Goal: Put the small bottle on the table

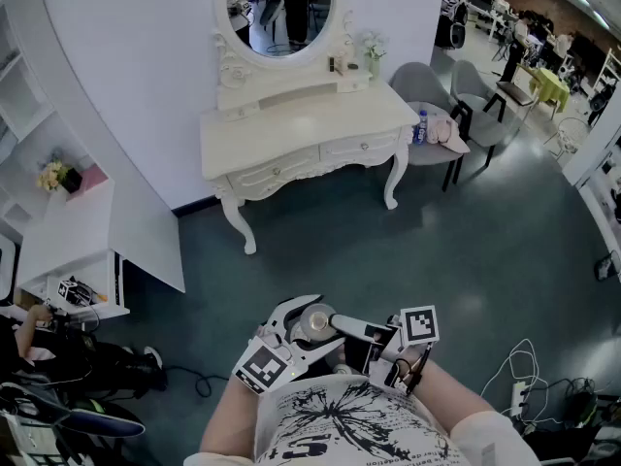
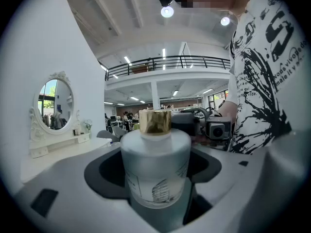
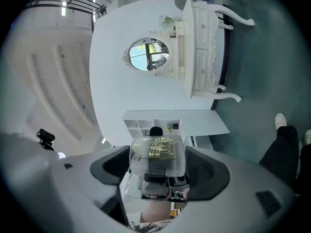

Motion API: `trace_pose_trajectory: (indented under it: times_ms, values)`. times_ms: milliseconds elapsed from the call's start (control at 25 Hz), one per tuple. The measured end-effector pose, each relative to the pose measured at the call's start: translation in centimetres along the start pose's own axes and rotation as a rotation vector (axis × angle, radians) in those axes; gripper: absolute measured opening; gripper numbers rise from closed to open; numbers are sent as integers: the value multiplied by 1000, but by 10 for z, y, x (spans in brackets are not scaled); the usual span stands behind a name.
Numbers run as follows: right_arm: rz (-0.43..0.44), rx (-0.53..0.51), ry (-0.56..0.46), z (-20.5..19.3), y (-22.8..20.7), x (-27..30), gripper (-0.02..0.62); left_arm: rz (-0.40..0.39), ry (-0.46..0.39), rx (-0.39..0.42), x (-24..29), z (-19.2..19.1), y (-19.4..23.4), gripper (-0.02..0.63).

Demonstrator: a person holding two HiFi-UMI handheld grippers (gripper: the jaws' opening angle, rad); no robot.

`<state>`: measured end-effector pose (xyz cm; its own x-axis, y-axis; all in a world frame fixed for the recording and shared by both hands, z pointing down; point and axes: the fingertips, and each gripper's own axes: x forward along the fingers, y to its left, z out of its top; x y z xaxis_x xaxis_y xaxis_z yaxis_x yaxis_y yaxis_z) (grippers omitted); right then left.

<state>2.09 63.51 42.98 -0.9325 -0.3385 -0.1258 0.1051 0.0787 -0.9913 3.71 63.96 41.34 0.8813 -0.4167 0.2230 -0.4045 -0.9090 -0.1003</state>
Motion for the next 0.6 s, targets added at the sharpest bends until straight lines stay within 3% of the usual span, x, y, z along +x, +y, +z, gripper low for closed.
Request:
trace_pose_trajectory:
  times_ms: [600]
  values:
    - [-10,5,-8,17,-4,-5,368,-11,-1,-10,17,-3,9,348]
